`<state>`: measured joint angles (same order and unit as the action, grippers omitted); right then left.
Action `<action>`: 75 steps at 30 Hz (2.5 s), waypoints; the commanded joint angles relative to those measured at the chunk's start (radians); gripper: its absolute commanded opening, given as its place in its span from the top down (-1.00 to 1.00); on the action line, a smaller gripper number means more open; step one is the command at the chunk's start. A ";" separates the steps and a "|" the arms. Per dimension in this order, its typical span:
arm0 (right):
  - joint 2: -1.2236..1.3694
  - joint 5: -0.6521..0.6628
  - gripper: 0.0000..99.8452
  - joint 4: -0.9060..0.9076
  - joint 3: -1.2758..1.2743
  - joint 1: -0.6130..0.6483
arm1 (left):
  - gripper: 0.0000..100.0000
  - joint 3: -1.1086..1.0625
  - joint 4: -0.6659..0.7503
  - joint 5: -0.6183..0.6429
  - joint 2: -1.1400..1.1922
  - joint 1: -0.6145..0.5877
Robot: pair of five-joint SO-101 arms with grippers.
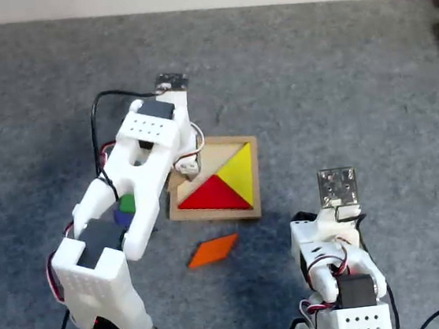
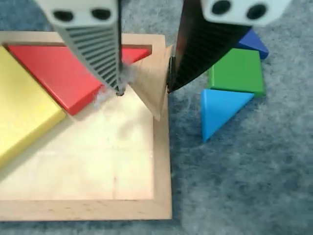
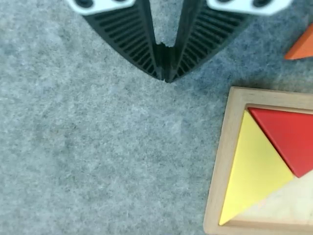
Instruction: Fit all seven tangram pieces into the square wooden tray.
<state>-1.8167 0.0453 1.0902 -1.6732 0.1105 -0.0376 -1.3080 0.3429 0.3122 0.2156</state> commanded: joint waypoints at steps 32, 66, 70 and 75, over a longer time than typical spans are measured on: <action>-0.005 -0.009 0.99 -0.031 -0.104 -0.012 | 0.50 0.068 0.038 -0.017 0.148 -0.074; -0.005 -0.009 0.99 -0.033 -0.104 -0.039 | 0.49 -0.139 -0.097 -0.411 -0.131 -0.312; -0.005 -0.009 0.99 -0.033 -0.104 -0.039 | 0.50 -0.249 0.032 -0.428 -0.131 -0.314; -0.005 -0.009 0.99 -0.033 -0.104 -0.039 | 0.50 -0.355 0.169 -0.428 -0.130 -0.314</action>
<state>-1.8167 0.0453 1.0902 -1.6732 0.0813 -0.3552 -1.2160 -0.0790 0.2140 -0.0913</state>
